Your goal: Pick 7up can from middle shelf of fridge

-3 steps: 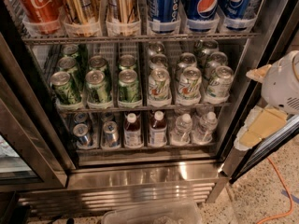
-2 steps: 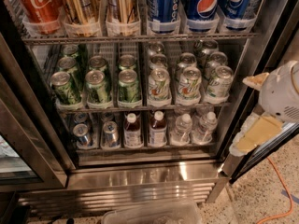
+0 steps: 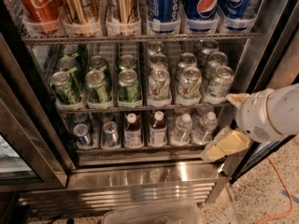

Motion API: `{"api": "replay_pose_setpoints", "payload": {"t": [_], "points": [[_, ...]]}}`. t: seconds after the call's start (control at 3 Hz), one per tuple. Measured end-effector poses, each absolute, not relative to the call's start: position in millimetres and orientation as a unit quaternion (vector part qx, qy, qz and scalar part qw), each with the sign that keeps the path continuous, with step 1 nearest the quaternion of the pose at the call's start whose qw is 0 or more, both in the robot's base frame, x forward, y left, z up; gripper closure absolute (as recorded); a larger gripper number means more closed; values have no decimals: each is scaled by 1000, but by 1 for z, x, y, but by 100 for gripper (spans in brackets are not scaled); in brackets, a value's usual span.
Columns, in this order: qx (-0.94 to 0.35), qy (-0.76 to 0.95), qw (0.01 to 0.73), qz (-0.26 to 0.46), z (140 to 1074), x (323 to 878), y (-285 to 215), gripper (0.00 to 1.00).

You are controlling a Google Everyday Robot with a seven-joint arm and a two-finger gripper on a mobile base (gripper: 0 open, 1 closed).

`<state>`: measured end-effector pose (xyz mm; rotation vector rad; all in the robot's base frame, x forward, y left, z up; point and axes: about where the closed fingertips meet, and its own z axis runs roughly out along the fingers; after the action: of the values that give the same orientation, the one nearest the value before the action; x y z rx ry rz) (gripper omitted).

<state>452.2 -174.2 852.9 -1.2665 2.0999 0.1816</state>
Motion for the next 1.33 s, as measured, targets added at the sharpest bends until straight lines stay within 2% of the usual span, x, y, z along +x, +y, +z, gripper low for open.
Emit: {"api": "replay_pose_setpoints", "payload": {"t": [0.67,1.0,1.33], "points": [[-483,801,348,66,857,454,-171,0],[-447,803,385,78,851,452,-166,0],[-365,808,452,93,854,467,-165,0]]}}
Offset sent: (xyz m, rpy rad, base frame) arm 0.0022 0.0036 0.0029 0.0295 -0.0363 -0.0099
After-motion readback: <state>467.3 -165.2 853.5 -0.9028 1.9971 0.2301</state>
